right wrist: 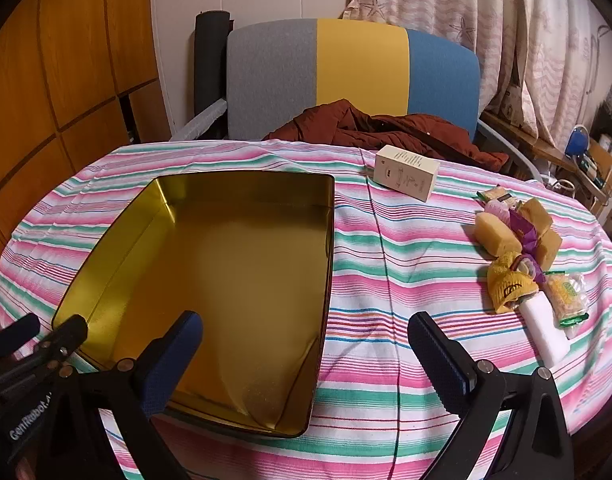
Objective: Organize objects
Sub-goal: 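Move both tools from the gold tray toward the pile of items, then grasp the white sponge with the right tool while the left tool grasps the yellow knitted glove, then carry the white sponge and yellow glove in both tools over the gold tray, then open the right tool to drop the sponge while the left tool releases the glove into the tray, then grasp the clear plastic bag bundle with the right tool while the left tool returns to the pile, then grasp the green-edged WEIDAN cracker packet with the left tool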
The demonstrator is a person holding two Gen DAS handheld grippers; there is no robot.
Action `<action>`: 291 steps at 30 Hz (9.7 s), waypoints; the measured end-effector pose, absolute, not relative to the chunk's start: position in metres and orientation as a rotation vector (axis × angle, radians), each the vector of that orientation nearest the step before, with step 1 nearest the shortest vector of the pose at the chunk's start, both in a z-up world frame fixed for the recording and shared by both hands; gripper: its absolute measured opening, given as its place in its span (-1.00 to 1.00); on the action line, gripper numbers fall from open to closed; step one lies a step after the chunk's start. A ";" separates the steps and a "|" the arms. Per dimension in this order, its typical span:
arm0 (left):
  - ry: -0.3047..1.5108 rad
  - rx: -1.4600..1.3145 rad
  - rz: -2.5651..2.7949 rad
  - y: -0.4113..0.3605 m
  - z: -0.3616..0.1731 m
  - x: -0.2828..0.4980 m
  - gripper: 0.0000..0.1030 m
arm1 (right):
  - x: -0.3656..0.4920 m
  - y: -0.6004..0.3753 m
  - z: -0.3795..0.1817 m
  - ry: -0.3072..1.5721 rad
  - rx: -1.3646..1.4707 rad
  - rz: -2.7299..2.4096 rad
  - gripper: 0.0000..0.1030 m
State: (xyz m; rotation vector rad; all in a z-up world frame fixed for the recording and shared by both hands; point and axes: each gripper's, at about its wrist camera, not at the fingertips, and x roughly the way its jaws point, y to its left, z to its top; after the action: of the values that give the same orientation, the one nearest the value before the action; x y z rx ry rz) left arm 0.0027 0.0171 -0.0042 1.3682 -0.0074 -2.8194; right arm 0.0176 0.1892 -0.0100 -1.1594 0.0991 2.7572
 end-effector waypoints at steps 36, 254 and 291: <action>0.143 1.754 -3.380 0.154 -0.011 0.057 0.26 | 0.090 0.472 -0.071 0.385 -1.167 2.542 0.99; -0.034 1.993 -3.567 0.295 -0.034 0.049 0.20 | 0.120 0.590 -0.100 0.500 -0.762 2.318 -0.26; -0.542 1.922 -3.620 0.465 -0.086 0.012 -0.03 | 0.140 0.594 -0.102 0.559 -0.636 2.263 -0.27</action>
State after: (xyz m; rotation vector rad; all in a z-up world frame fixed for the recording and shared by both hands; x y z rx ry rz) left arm 0.0122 0.4648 -0.0864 1.9216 -0.5420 -3.6203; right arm 0.1401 0.5935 -0.1023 -0.6361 0.5588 2.2626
